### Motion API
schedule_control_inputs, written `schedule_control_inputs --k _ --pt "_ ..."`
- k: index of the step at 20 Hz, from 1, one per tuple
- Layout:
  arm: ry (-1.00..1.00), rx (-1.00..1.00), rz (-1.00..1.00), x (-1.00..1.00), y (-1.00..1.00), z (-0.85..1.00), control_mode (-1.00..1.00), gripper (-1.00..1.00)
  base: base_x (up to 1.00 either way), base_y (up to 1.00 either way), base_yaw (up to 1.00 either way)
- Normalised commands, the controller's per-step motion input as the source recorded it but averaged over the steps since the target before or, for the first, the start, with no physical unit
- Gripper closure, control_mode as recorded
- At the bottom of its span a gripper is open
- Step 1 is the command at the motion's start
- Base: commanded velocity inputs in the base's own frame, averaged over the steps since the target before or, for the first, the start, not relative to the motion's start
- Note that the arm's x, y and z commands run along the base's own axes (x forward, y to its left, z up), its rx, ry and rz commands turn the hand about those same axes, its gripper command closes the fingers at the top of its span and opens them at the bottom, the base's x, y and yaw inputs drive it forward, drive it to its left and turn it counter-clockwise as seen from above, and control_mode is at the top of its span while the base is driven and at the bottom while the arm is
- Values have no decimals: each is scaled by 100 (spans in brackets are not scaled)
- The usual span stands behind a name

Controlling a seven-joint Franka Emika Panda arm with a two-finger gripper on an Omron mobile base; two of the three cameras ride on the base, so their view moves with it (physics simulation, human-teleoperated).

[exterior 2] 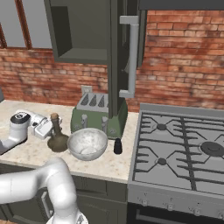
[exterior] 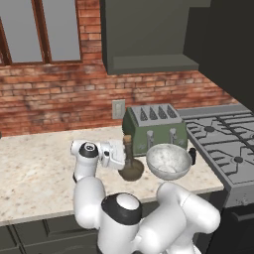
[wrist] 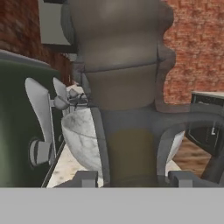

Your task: Retrieve the bottle and the shaker from the cabinet and place them next to the mixing bowl on the counter. Then add garlic from the fridge to the mixing bowl.

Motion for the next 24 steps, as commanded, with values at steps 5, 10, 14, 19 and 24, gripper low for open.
schedule_control_inputs --k 5,10,14,19,24 --pt "-8 0 0 17 0 -26 -100 100 0 0 0" --pt "-12 -1 0 8 0 -33 -100 100 0 0 0" --pt "-13 -3 0 2 0 -35 -100 100 0 0 0" --pt "-3 -1 0 0 0 -6 -100 100 0 0 0" --pt "0 0 0 0 0 0 -100 -100 0 0 0"
